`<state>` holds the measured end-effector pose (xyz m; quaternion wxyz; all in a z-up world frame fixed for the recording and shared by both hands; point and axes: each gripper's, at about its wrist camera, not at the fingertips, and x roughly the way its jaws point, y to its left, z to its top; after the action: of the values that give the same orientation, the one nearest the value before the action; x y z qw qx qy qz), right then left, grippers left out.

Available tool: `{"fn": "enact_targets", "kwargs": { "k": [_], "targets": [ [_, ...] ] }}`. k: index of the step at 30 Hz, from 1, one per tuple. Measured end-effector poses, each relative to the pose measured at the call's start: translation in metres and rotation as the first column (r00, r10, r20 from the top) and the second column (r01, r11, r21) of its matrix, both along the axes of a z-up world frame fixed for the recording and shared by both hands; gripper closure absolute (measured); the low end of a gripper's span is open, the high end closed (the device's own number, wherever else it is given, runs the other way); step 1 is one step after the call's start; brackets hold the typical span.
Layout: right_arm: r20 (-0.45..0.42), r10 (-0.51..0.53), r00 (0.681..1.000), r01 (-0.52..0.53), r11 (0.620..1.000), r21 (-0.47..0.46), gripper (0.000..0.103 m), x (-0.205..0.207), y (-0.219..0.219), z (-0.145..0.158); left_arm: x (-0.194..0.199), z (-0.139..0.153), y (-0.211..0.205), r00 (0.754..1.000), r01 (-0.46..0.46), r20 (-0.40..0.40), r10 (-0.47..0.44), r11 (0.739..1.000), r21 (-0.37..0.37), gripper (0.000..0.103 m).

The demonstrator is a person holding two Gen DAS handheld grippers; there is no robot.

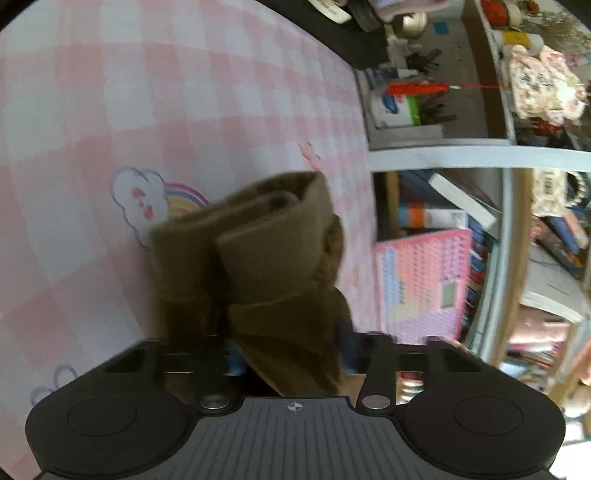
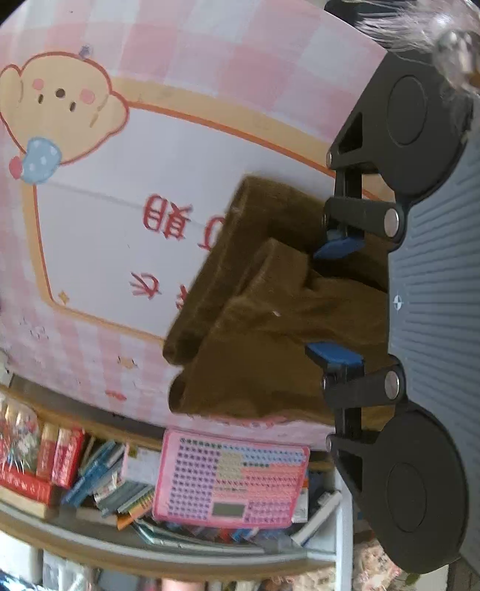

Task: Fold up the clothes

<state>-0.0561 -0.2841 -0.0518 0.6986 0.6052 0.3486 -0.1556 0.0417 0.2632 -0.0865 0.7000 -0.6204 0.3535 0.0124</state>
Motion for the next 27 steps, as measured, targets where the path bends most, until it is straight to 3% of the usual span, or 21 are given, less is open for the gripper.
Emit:
{"fn": "enact_targets", "kwargs": {
  "k": [2, 5, 6, 8, 10, 12, 14, 15, 18, 19, 21, 23, 27],
  "targets": [
    [-0.019, 0.004, 1.000, -0.004, 1.000, -0.005, 0.091, 0.004, -0.004, -0.001, 0.002, -0.001, 0.002, 1.000, 0.008, -0.008, -0.007, 0.999, 0.036, 0.096],
    [-0.021, 0.025, 0.999, -0.026, 0.999, -0.042, 0.098, 0.020, -0.010, 0.009, 0.013, 0.009, 0.002, 1.000, 0.026, 0.005, -0.026, 0.995, 0.099, 0.099],
    [0.017, 0.045, 0.999, -0.044, 0.997, -0.070, 0.099, 0.029, -0.012, 0.020, 0.017, 0.016, 0.002, 0.999, 0.031, 0.033, -0.035, 0.993, 0.111, 0.099],
    [0.168, 0.104, 0.980, -0.076, 0.984, -0.164, 0.099, 0.046, -0.013, 0.063, 0.026, 0.041, 0.001, 0.987, 0.038, 0.151, -0.054, 0.994, 0.102, 0.099],
    [0.345, 0.172, 0.923, -0.081, 0.961, -0.264, 0.099, 0.046, -0.011, 0.113, 0.031, 0.069, 0.001, 0.960, 0.071, 0.261, -0.099, 0.991, 0.115, 0.099],
    [0.465, 0.222, 0.857, -0.061, 0.940, -0.335, 0.100, 0.031, -0.009, 0.150, 0.027, 0.084, 0.004, 0.946, 0.106, 0.289, -0.145, 0.984, 0.146, 0.099],
    [0.451, 0.206, 0.868, -0.051, 0.942, -0.330, 0.100, 0.007, -0.011, 0.148, 0.019, 0.086, 0.007, 0.944, 0.129, 0.282, -0.172, 0.978, 0.163, 0.099],
    [0.401, 0.194, 0.895, -0.061, 0.945, -0.321, 0.100, -0.002, -0.011, 0.134, 0.015, 0.077, 0.010, 0.953, 0.135, 0.249, -0.173, 0.978, 0.161, 0.098],
    [0.164, 0.146, 0.976, -0.102, 0.963, -0.248, 0.100, -0.019, -0.010, 0.065, 0.003, 0.034, 0.013, 0.983, 0.142, 0.098, -0.156, 0.980, 0.143, 0.098],
    [0.071, 0.134, 0.988, -0.115, 0.967, -0.227, 0.100, -0.022, -0.009, 0.040, -0.001, 0.022, 0.014, 0.987, 0.141, 0.055, -0.150, 0.980, 0.138, 0.099],
    [-0.032, 0.130, 0.991, -0.134, 0.971, -0.200, 0.100, -0.028, -0.003, 0.009, -0.005, 0.014, 0.012, 0.990, 0.137, 0.026, -0.142, 0.980, 0.143, 0.098],
    [-0.053, 0.134, 0.990, -0.142, 0.967, -0.212, 0.100, -0.031, -0.001, -0.001, -0.010, 0.006, 0.011, 0.991, 0.133, -0.003, -0.134, 0.980, 0.147, 0.098],
    [-0.035, 0.168, 0.985, -0.172, 0.955, -0.241, 0.100, -0.019, -0.003, 0.009, -0.006, 0.005, 0.010, 0.989, 0.147, -0.030, -0.144, 0.974, 0.174, 0.098]
  ]
}}
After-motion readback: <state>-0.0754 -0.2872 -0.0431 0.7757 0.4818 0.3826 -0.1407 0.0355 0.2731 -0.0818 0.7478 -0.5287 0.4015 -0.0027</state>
